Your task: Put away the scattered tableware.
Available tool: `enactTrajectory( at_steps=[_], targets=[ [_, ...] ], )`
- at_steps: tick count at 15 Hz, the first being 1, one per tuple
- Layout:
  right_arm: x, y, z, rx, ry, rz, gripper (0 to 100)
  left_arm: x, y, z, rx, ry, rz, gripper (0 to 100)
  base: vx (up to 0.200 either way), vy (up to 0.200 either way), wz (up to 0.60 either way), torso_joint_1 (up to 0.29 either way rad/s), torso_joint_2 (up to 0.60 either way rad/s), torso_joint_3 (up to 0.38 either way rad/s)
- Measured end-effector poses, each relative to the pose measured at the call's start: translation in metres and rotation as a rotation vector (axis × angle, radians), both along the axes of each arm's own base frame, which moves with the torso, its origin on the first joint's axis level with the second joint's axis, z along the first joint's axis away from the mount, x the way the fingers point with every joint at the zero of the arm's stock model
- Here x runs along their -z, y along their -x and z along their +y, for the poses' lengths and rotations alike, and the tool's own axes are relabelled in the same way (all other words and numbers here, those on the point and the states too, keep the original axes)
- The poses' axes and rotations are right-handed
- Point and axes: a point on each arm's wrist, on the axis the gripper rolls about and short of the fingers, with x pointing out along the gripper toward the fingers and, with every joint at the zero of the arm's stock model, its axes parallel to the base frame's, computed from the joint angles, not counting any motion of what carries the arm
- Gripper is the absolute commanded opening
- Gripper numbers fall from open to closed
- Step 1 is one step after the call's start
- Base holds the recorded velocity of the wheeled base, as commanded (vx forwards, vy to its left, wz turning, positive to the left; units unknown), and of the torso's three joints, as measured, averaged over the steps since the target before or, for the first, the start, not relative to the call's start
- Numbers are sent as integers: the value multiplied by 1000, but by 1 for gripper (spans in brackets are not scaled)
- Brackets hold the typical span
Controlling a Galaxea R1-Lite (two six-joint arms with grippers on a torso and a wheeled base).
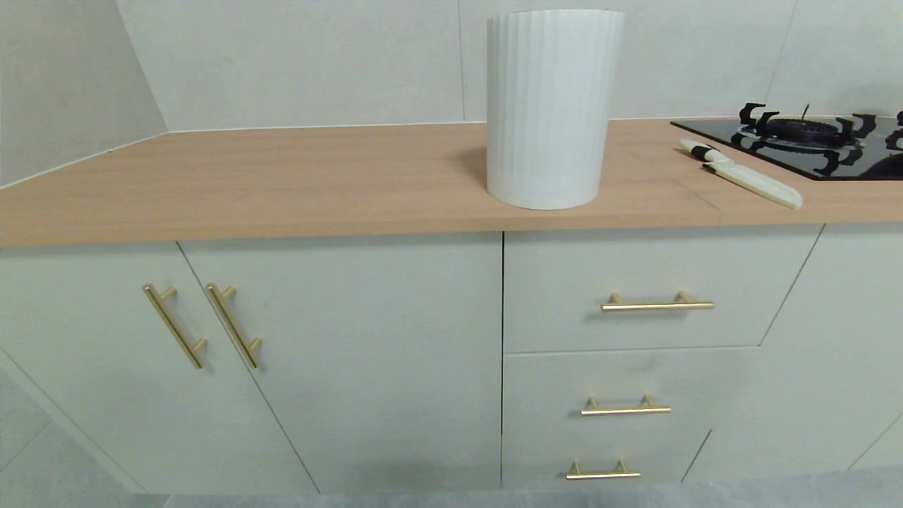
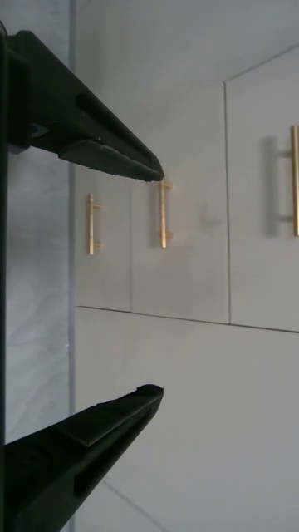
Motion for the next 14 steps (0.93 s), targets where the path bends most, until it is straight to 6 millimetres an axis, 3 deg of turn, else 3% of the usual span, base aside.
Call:
enactTrajectory(
  at_steps=[7,14],
  targets=[
    [0,0,0,1,0,0,100,0,0,0,0,0,0,100,200,0,0,4,0,-1],
    [0,0,0,1,-6,1,100,0,0,0,0,0,-1,100,0,0,0,0,0,0]
  ],
)
